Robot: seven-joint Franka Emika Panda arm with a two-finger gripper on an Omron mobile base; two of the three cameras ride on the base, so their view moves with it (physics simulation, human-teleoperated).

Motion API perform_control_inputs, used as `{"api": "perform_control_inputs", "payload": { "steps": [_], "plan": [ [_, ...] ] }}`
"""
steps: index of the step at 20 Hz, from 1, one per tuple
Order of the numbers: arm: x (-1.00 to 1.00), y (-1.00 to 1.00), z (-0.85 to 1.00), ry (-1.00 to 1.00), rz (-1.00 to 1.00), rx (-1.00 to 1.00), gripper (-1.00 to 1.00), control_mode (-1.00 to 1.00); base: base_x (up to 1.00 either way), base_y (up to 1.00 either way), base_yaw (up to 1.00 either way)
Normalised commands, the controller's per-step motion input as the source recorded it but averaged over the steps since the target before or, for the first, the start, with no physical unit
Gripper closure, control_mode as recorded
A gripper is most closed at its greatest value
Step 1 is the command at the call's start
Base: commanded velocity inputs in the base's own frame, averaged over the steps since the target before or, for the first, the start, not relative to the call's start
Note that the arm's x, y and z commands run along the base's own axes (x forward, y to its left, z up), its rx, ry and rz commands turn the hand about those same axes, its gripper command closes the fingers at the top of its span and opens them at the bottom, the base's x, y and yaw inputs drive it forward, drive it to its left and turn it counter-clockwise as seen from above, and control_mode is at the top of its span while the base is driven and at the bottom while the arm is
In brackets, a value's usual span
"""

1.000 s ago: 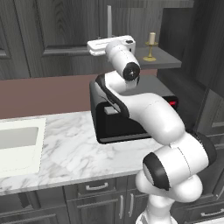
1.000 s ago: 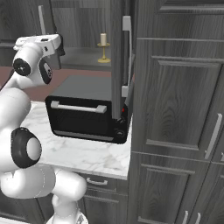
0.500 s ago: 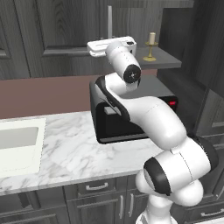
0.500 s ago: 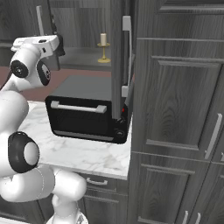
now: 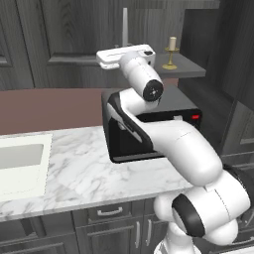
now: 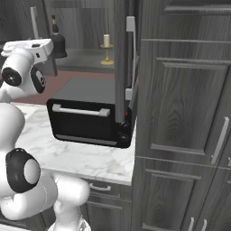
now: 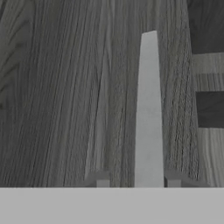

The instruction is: Get the candle and the liquor from the cabinet and move them to the dining counter.

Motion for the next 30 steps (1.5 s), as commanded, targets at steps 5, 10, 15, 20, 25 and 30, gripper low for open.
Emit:
{"api": "perform_control_inputs", "payload": {
  "steps": [5, 10, 15, 20, 25, 30],
  "plan": [
    [-0.44, 0.49, 0.0, 0.0, 0.13, -0.02, 1.0, -1.0, 0.0, 0.0, 0.0],
    [-0.47, 0.51, 0.0, 0.0, 0.14, -0.01, 1.0, -1.0, 0.0, 0.0, 0.0],
    [-0.64, 0.53, 0.0, 0.0, 0.14, -0.01, 1.0, -1.0, 0.0, 0.0, 0.0],
    [-0.8, 0.56, 0.0, 0.0, 0.11, -0.01, 1.0, -1.0, 0.0, 0.0, 0.0],
    [-0.96, 0.65, -0.01, 0.0, 0.09, -0.03, 1.0, -1.0, 0.0, 0.0, 0.0],
    [-0.84, 0.75, 0.0, 0.02, 0.07, -0.05, 1.0, -1.0, 0.0, 0.0, 0.0]
  ]
}}
